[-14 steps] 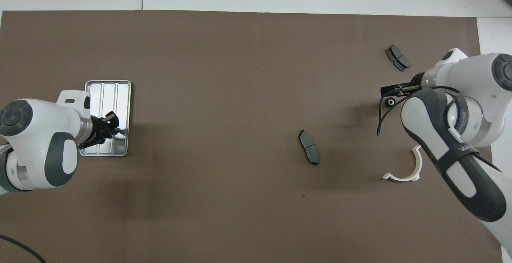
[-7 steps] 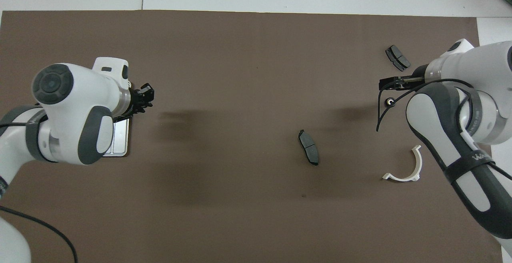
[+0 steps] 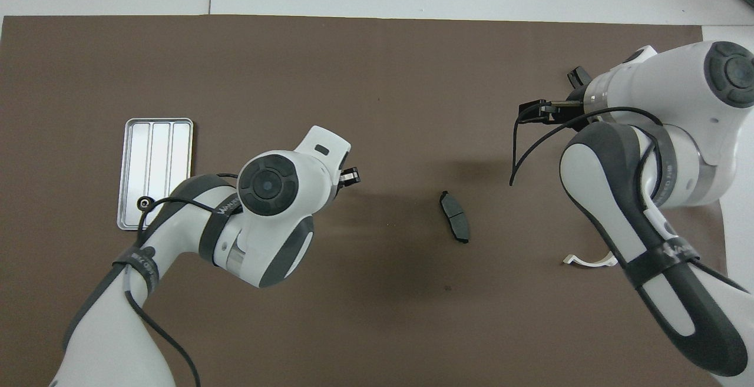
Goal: Place bearing gear from tray to pile
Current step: 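Carry a second bearing to mid-table with the left gripper and release it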
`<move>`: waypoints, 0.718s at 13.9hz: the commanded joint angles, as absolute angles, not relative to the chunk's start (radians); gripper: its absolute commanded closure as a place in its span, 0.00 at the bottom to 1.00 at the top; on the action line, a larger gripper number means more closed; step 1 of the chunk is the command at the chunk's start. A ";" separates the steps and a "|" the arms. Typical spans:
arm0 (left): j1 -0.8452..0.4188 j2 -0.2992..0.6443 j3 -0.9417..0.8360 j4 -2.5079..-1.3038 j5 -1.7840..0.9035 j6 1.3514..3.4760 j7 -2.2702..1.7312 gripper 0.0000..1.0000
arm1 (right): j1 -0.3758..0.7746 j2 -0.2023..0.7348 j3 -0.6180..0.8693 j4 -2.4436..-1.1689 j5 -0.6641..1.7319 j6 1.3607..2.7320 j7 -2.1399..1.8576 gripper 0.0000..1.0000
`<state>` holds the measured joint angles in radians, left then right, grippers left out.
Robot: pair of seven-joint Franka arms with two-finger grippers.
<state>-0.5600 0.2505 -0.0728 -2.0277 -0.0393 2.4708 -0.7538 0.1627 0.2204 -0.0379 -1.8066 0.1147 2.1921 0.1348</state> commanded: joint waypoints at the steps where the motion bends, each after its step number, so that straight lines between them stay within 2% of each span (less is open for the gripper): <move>1: -0.603 0.307 -0.052 -2.017 -0.043 2.534 -0.666 0.85 | 0.158 0.261 0.021 -1.761 0.032 2.198 0.253 0.00; 2: -0.604 0.305 -0.052 -2.017 -0.043 2.527 -0.638 0.75 | 0.160 0.276 0.026 -1.753 0.026 2.206 0.282 0.00; 4: -0.604 0.307 -0.051 -2.011 -0.043 2.528 -0.632 0.24 | 0.161 0.296 0.040 -1.753 0.026 2.238 0.294 0.00; 5: -0.597 0.304 -0.051 -2.005 -0.041 2.525 -0.629 0.12 | 0.161 0.296 0.051 -1.753 0.026 2.240 0.307 0.00; 6: -0.586 0.292 -0.051 -2.005 -0.043 2.522 -0.624 0.08 | 0.163 0.296 0.067 -1.758 0.026 2.235 0.319 0.00; 7: -0.563 0.281 -0.049 -2.003 -0.043 2.516 -0.626 0.00 | 0.169 0.296 0.081 -1.764 0.026 2.235 0.330 0.00; 10: -0.421 0.224 -0.049 -1.999 -0.043 2.441 -0.620 0.01 | 0.205 0.295 0.127 -1.770 0.020 2.229 0.408 0.00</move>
<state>-0.5081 0.2738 -0.0451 -1.9929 -0.0393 2.5063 -0.6461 0.1952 0.2892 0.0905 -1.7763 0.0452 2.2319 0.3409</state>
